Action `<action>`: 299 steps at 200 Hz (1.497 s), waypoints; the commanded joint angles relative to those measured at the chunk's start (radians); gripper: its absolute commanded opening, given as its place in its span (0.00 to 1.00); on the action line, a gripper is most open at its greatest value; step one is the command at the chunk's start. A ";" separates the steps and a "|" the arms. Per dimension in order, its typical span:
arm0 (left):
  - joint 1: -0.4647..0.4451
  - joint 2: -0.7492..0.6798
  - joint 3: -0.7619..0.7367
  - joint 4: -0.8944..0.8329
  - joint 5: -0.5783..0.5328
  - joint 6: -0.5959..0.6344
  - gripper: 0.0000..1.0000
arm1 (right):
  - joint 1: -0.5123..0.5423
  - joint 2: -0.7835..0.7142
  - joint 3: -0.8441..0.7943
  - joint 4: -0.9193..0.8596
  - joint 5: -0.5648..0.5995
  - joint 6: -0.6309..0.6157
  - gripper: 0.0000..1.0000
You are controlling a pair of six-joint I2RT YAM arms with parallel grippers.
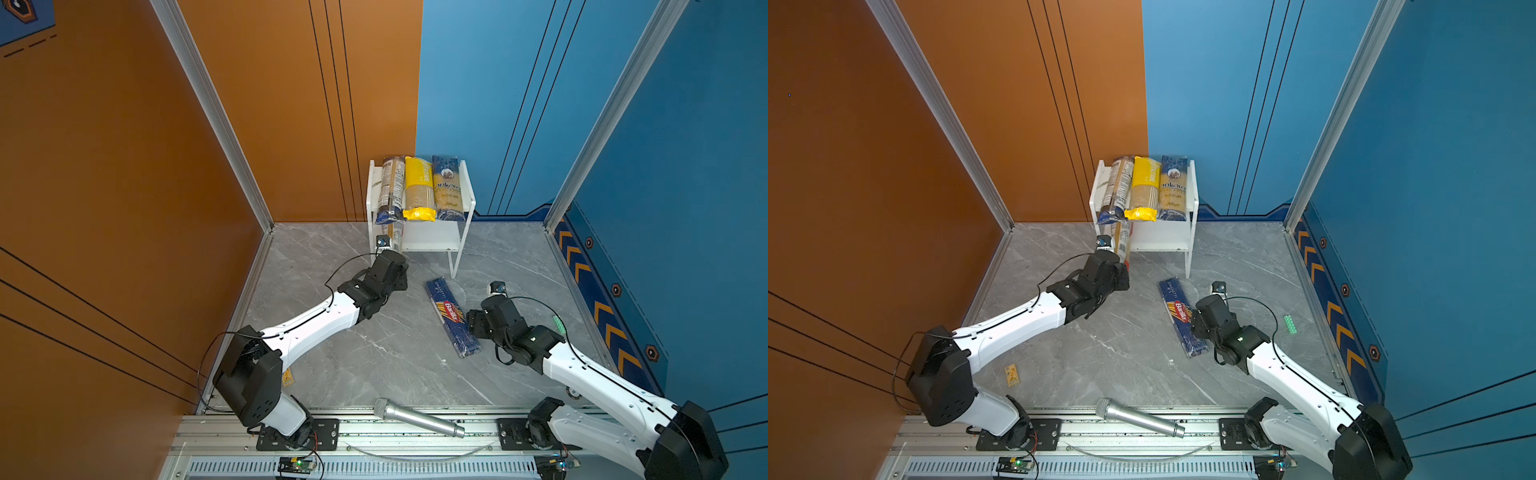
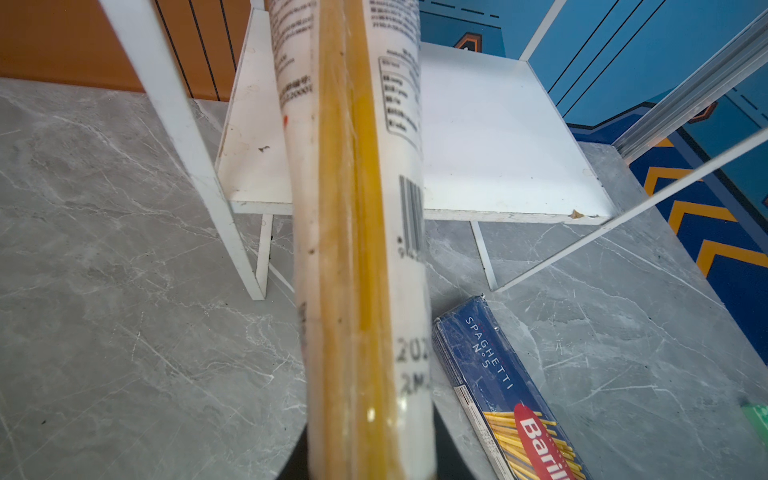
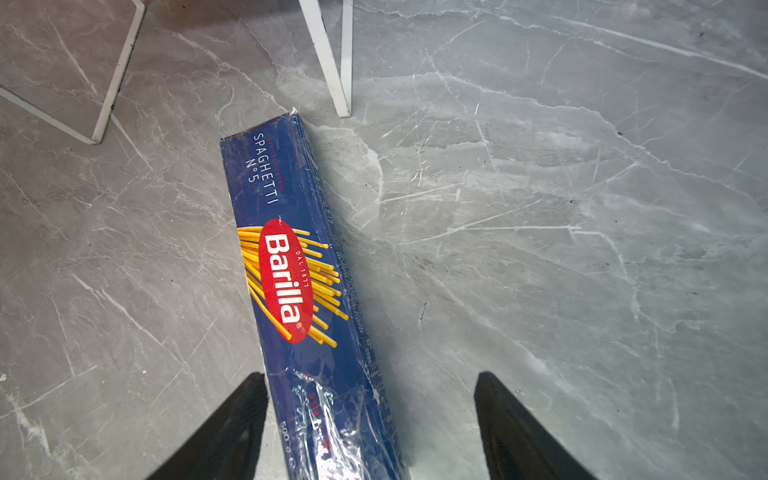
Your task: Place and organize the pasta boxes and bags onto the shelf
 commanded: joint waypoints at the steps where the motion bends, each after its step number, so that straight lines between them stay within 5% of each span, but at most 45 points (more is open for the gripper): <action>1: 0.012 -0.013 0.089 0.175 -0.026 0.032 0.00 | -0.008 0.008 0.018 -0.021 -0.011 -0.011 0.77; 299: 0.053 0.091 0.175 0.212 -0.025 0.058 0.00 | -0.028 0.070 0.033 0.002 -0.037 -0.032 0.77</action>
